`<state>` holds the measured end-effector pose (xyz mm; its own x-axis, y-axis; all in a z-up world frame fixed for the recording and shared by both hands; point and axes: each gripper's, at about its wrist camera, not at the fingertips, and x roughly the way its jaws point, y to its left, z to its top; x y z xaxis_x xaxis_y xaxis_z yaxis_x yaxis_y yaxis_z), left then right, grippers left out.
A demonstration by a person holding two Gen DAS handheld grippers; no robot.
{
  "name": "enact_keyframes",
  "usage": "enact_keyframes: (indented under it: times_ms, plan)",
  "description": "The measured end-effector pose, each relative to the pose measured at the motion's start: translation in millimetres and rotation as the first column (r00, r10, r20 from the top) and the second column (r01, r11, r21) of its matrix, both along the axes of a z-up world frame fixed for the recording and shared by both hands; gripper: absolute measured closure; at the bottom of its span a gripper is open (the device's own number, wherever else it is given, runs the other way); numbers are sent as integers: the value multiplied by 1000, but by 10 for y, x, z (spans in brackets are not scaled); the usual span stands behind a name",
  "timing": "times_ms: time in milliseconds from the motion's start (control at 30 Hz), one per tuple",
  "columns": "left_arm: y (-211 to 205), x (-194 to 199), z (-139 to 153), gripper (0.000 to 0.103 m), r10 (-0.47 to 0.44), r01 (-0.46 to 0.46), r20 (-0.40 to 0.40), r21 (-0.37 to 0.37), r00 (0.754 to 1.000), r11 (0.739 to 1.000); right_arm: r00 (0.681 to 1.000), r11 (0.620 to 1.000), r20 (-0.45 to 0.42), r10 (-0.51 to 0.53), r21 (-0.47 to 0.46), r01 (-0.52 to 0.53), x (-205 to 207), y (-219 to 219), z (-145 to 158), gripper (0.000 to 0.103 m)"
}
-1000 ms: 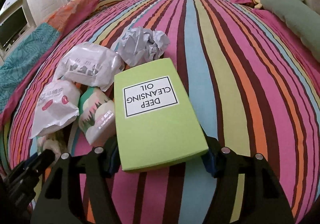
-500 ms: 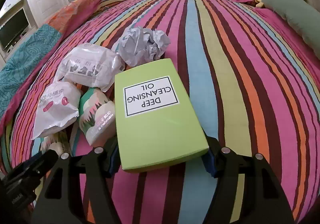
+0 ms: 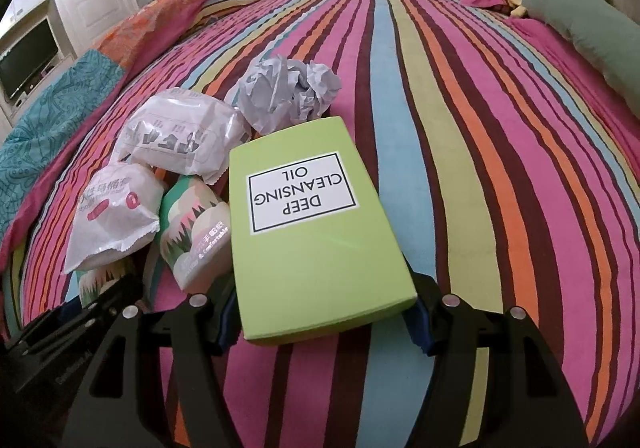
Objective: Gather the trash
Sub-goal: 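Carry the green box and tissue pack over the wastebasket with both tools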
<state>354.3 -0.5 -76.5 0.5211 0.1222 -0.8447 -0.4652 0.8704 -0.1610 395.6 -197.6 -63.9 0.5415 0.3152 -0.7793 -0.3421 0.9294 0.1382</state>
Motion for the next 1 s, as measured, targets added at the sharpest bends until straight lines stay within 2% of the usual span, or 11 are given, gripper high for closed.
enact_keyframes:
  times_ms: [133,300,567,767,1000]
  plan:
    - [114,-177,19,56,-38,40,39,-43,999,998,1000,998,3,-29,52,29,-161,-65,35,42]
    - [105,-542,78,56,-143,144,68,-9,987,990,998,990,-10,-66,123,66,-480,-169,80,42]
    - [245,-1067,137,56,-204,207,75,-31,976,978,990,965,-38,-133,222,138,-970,-383,159,42]
    - [297,-1442,187,56,-257,262,88,-51,962,964,984,952,-52,-167,252,175,-1394,-502,199,42]
    - [201,-1898,244,56,-347,352,100,-37,932,935,983,939,-60,-173,291,183,-1875,-552,264,42]
